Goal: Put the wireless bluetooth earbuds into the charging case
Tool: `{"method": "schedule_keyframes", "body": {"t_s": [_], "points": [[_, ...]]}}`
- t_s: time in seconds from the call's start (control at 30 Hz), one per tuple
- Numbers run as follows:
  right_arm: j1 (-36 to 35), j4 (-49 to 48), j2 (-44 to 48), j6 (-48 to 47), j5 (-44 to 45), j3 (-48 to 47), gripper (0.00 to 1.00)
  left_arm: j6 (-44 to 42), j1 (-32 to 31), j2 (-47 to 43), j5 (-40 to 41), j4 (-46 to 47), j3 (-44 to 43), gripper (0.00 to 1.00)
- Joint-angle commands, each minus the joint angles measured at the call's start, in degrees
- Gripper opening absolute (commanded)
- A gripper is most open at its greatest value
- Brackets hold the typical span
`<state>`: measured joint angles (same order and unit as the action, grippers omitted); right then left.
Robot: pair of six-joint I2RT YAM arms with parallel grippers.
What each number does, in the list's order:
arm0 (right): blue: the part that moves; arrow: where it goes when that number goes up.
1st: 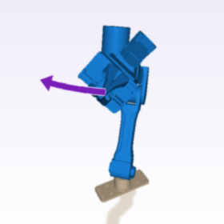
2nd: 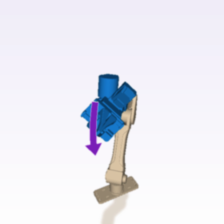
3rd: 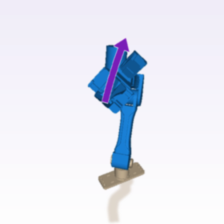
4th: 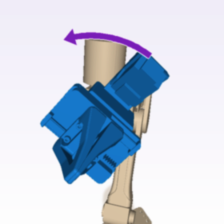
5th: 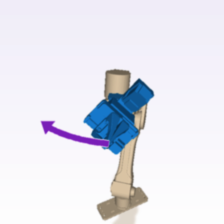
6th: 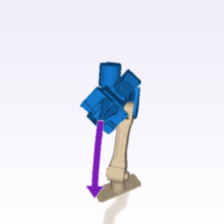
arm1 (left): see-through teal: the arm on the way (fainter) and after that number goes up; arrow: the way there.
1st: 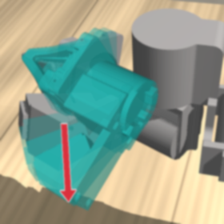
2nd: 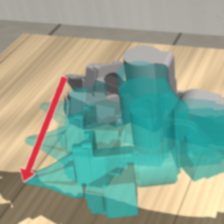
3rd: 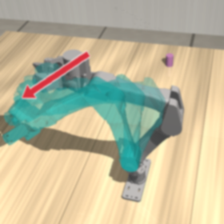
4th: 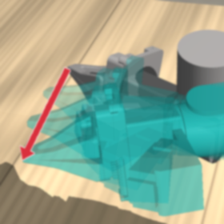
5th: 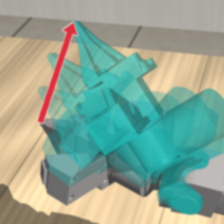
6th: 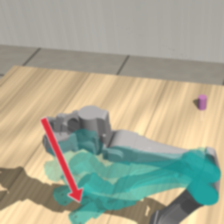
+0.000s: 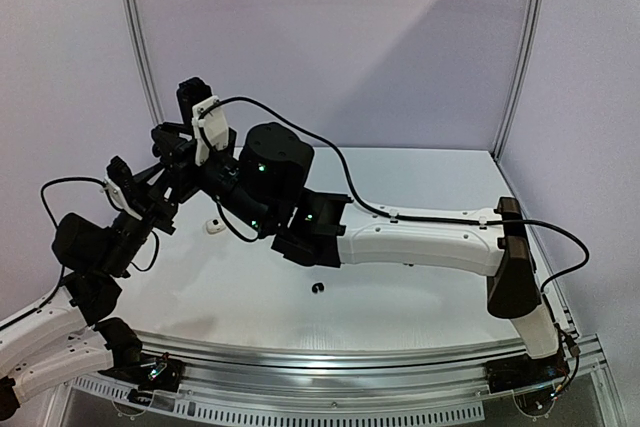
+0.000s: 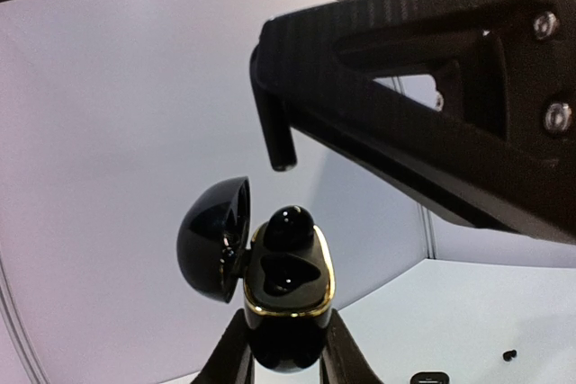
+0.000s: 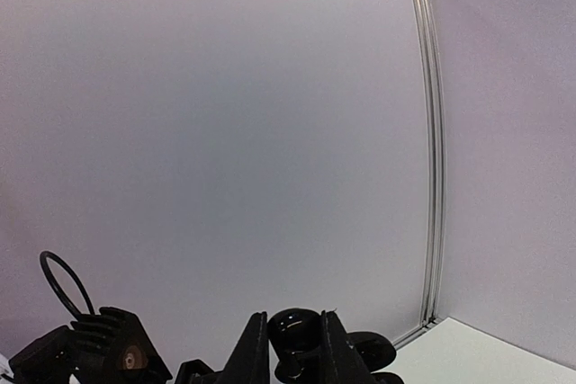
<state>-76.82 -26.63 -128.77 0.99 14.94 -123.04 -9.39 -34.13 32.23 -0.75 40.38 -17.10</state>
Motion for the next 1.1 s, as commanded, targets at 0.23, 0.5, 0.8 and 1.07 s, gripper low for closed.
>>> {"method": "schedule_keyframes", "body": {"t_s": [0.23, 0.5, 0.8, 1.07], "points": [[0.4, 2.7, -1.4, 0.1, 1.9, 0.0, 0.0, 1.2, -0.9, -0.1, 2.2, -1.9, -1.7, 0.0], [0.6, 2.9, -0.9, -0.2, 0.6, 1.0, 0.0, 1.2, -0.9, 0.0, 1.5, -2.3, -2.0, 0.0], [0.9, 3.2, -2.2, 2.5, -1.0, 0.2, 0.0, 1.1, -0.9, -0.1, 1.3, -2.6, -1.9, 0.0], [1.1, 4.3, -3.0, 2.6, -1.3, 0.0, 0.0, 1.0, -0.9, -0.3, 1.3, -2.5, -2.0, 0.0]]}}
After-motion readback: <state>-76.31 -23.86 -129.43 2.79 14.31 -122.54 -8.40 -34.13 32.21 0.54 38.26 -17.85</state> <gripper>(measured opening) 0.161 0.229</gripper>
